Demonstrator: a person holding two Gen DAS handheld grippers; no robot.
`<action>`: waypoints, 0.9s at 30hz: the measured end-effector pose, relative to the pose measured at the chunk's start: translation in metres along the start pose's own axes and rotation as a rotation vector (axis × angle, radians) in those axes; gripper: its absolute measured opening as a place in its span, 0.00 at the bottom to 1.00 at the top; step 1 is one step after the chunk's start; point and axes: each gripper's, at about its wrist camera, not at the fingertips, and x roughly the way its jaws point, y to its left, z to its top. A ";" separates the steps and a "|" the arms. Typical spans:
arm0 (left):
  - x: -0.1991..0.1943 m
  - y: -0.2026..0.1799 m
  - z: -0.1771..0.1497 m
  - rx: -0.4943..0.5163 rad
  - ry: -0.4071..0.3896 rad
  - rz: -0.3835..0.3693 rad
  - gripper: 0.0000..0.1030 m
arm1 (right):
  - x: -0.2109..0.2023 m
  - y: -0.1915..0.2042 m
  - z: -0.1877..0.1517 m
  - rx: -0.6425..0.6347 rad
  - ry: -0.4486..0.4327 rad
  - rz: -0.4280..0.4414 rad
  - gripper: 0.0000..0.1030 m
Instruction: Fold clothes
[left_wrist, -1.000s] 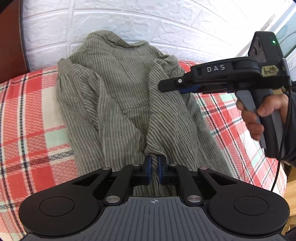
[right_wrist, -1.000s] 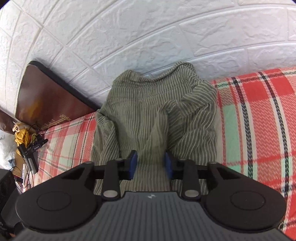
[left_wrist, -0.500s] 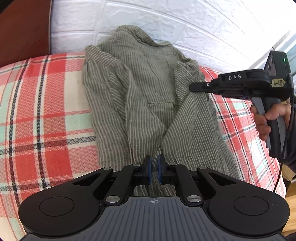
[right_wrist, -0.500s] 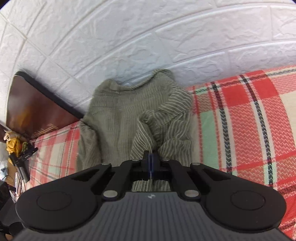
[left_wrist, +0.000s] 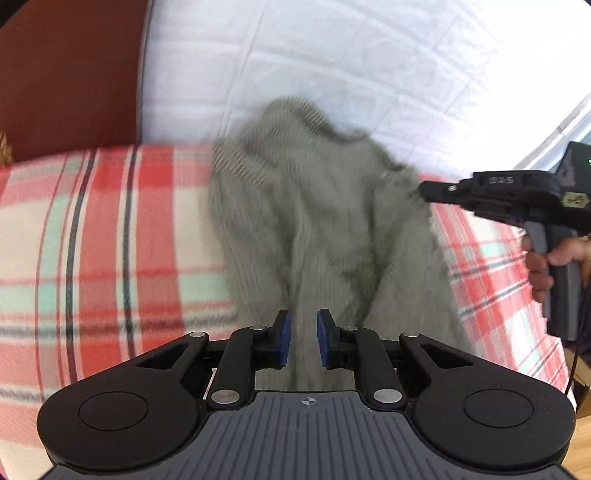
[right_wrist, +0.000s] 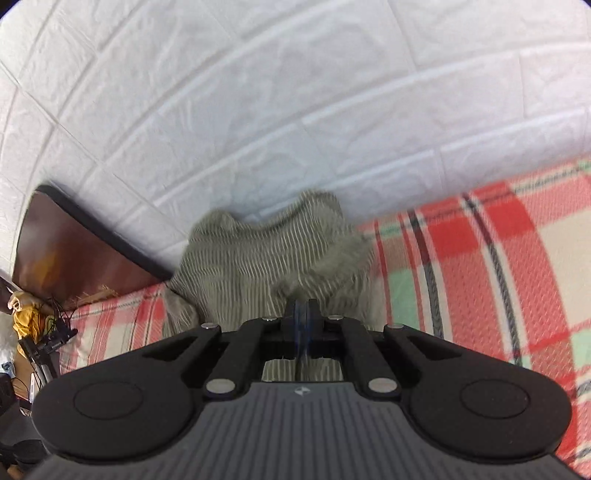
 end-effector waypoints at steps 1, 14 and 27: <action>0.000 -0.005 0.003 0.019 -0.003 -0.012 0.29 | 0.000 0.003 0.003 -0.018 -0.005 -0.005 0.12; 0.058 -0.048 0.012 0.150 0.072 -0.047 0.51 | 0.013 0.022 0.008 -0.178 0.051 -0.032 0.33; 0.061 -0.054 0.010 0.162 0.093 -0.052 0.53 | 0.037 0.015 0.004 -0.103 0.046 -0.075 0.02</action>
